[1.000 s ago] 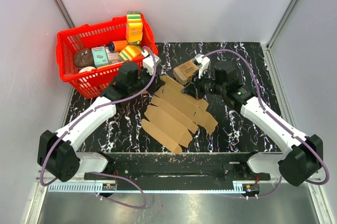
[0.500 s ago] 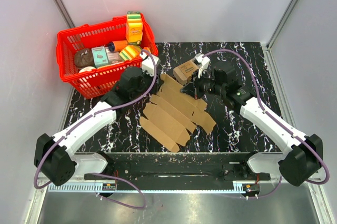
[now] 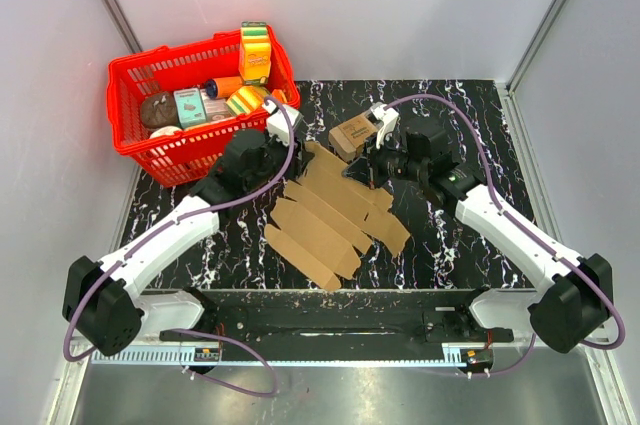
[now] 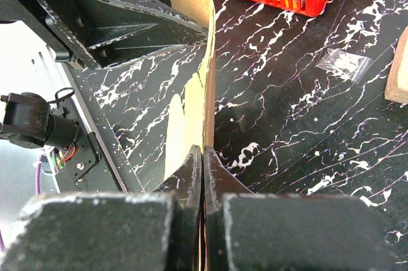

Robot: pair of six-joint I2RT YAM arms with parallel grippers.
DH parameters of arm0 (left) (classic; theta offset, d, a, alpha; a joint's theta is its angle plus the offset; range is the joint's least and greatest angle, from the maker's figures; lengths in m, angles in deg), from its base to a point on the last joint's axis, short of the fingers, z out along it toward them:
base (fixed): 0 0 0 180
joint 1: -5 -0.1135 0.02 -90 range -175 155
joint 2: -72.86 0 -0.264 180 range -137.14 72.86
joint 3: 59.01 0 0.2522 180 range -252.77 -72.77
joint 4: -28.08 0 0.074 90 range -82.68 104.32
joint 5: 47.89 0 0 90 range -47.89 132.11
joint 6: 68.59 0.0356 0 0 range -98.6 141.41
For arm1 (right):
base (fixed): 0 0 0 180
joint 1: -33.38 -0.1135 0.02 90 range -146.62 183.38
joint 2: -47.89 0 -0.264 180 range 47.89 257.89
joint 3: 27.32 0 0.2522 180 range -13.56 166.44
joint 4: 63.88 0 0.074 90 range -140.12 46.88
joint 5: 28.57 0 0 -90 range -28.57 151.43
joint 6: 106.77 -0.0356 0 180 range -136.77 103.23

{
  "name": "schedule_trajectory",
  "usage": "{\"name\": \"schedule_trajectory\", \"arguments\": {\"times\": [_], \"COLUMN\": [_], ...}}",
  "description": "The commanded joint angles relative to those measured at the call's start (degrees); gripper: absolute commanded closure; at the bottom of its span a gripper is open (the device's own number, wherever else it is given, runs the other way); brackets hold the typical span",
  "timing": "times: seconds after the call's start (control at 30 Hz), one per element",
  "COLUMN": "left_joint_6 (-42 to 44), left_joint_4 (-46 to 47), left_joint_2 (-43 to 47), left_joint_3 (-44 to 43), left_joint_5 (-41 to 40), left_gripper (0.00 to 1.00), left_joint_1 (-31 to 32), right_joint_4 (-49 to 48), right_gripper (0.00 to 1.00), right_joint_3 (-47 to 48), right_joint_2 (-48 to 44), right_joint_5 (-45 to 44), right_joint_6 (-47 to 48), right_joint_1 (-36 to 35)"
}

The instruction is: Fold the paper box

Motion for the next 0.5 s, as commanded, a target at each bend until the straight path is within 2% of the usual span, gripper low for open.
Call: {"name": "schedule_trajectory", "arguments": {"times": [0.0,0.1,0.33,0.47], "left_joint_6": [0.58,0.76,0.93,1.72], "left_joint_4": [4.71,4.71,4.18,3.48], "left_joint_2": [2.26,2.08,1.82,1.82], "left_joint_3": [0.62,0.53,0.45,0.27], "left_joint_5": [2.43,2.87,2.25,0.5], "left_gripper": [0.6,0.61,0.8,0.83], "left_joint_1": [-0.13,-0.13,-0.22,0.04], "right_joint_4": [-1.43,-1.6,-1.78,-1.69], "right_gripper": [1.0,1.0,1.0,1.0], "right_joint_3": [-0.06,-0.24,-0.15,0.11], "right_joint_2": [0.21,0.3,0.39,0.22], "right_joint_5": [0.98,1.06,1.06,0.71], "right_joint_6": [-0.61,-0.61,-0.87,-1.13], "right_joint_1": [-0.93,-0.84,-1.02,-1.02]}}
